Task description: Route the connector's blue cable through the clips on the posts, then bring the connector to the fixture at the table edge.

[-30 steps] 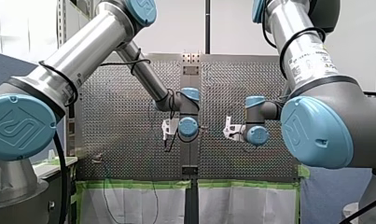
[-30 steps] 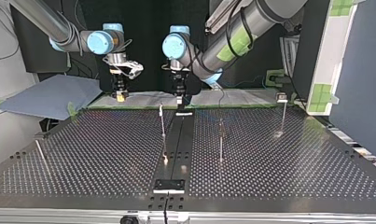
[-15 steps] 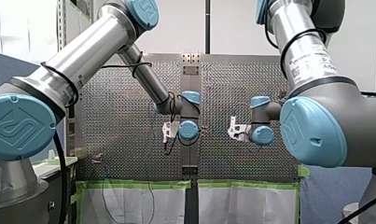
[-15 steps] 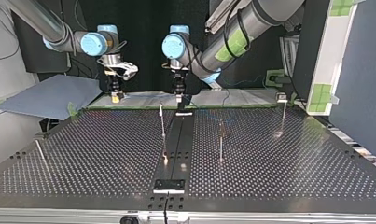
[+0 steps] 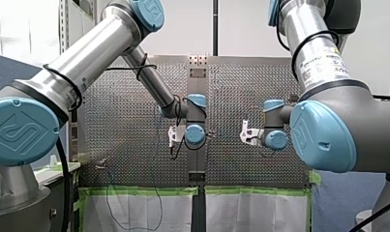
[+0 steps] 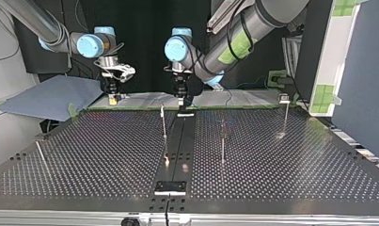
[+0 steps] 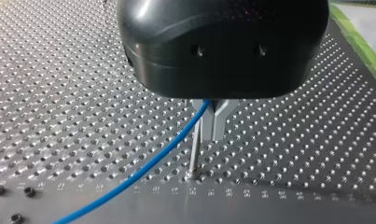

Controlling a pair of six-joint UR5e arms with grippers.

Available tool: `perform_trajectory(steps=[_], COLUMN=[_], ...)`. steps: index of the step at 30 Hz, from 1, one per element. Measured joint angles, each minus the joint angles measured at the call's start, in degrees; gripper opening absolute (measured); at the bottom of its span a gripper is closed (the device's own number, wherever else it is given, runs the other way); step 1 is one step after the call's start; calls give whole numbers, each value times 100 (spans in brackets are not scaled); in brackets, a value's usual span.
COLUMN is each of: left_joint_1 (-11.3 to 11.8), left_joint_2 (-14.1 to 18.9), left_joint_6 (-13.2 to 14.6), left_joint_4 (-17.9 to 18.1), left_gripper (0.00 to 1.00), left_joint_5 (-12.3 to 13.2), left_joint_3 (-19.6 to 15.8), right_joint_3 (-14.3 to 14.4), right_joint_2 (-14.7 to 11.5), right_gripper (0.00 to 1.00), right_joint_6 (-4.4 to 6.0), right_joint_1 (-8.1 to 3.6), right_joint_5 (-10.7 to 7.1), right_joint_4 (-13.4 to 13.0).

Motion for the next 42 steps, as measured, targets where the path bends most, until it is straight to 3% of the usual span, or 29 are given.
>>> perform_trajectory(steps=[32,42], left_joint_1=[251,252], left_joint_2=[-12,-299], left_joint_6=[-108,-263], left_joint_4=[-302,-501], left_gripper=[0,0], left_joint_5=[238,202], left_joint_3=[245,410], right_joint_3=[-50,-55], right_joint_2=[0,0], right_gripper=[0,0], right_joint_6=[0,1], right_joint_1=[-46,-46], right_joint_5=[-75,-75], right_joint_4=[-1,12])
